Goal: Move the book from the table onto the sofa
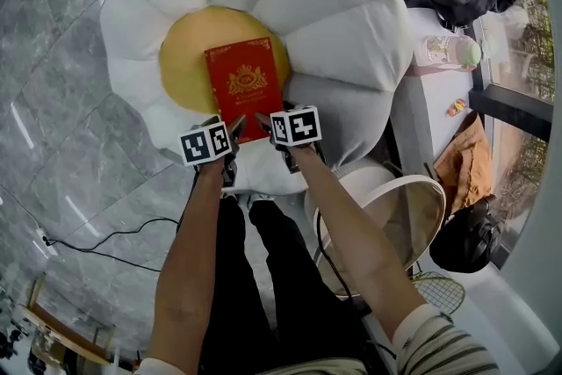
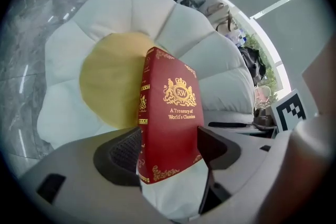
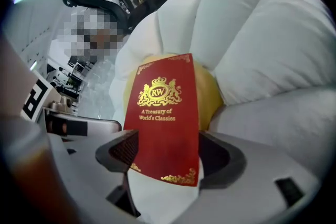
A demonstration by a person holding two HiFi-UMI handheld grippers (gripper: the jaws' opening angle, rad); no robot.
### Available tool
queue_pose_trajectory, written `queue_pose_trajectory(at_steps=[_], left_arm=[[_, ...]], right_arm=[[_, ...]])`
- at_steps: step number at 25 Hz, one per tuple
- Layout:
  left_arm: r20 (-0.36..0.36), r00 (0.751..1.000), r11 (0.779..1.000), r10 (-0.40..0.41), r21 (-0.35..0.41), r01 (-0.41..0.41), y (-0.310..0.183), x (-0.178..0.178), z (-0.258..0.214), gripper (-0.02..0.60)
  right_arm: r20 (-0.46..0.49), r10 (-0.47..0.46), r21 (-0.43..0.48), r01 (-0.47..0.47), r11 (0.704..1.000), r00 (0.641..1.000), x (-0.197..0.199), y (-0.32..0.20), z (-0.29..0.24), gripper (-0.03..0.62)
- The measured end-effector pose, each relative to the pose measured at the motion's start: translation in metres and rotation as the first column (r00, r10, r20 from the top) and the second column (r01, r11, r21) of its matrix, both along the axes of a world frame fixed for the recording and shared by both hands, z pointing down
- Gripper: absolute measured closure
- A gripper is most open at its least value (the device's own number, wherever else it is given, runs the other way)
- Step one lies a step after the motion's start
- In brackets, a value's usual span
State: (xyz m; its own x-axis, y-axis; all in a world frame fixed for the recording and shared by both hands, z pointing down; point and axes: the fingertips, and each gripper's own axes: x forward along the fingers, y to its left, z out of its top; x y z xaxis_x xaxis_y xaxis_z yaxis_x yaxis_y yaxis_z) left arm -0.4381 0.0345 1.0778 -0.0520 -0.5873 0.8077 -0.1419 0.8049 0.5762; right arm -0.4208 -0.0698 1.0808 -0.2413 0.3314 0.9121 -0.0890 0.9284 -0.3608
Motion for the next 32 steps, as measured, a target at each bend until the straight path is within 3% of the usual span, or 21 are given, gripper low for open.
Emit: queue_pose_trajectory(at_steps=[10, 12, 14, 15, 18, 19, 27, 32], left_arm=[[0.029, 1.000, 1.000, 0.008, 0.019, -0.009, 0.007, 0.014, -0.064, 0.334], [0.048, 0.999, 1.000, 0.014, 0.025, -0.015, 0.009, 0.017, -0.085, 0.355], [0.069, 0.997, 0.999, 0.023, 0.033, -0.026, 0.010, 0.021, -0.105, 0.372], [0.081, 0.996, 0.999, 0.027, 0.034, -0.030, 0.012, 0.023, -0.115, 0.395], [0.114, 0.993, 0.999, 0.025, 0.036, -0.029, 0.020, 0.028, -0.143, 0.500], [0.120, 0.993, 0.999, 0.020, 0.042, -0.025, 0.021, 0.030, -0.153, 0.509], [0.198, 0.980, 0.993, 0.023, 0.106, -0.045, 0.022, 0.052, -0.237, 0.569], [0.226, 0.973, 0.987, 0.036, 0.147, -0.070, 0.030, 0.076, -0.315, 0.575]], right_arm=[[0.042, 0.049, -0.068, -0.046, 0.997, 0.998, 0.002, 0.022, -0.065, 0.239], [0.081, 0.087, -0.108, -0.078, 0.991, 0.993, 0.002, 0.027, -0.085, 0.348], [0.119, 0.115, -0.117, -0.101, 0.988, 0.986, 0.005, 0.027, -0.105, 0.376], [0.128, 0.130, -0.123, -0.114, 0.986, 0.983, 0.008, 0.027, -0.115, 0.386], [0.127, 0.217, -0.195, -0.190, 0.962, 0.968, 0.018, 0.035, -0.145, 0.544], [0.131, 0.242, -0.218, -0.210, 0.953, 0.961, 0.021, 0.038, -0.155, 0.557], [0.197, 0.304, -0.259, -0.250, 0.933, 0.932, 0.056, 0.050, -0.243, 0.582], [0.286, 0.261, -0.279, -0.180, 0.943, 0.922, 0.083, 0.065, -0.319, 0.582]])
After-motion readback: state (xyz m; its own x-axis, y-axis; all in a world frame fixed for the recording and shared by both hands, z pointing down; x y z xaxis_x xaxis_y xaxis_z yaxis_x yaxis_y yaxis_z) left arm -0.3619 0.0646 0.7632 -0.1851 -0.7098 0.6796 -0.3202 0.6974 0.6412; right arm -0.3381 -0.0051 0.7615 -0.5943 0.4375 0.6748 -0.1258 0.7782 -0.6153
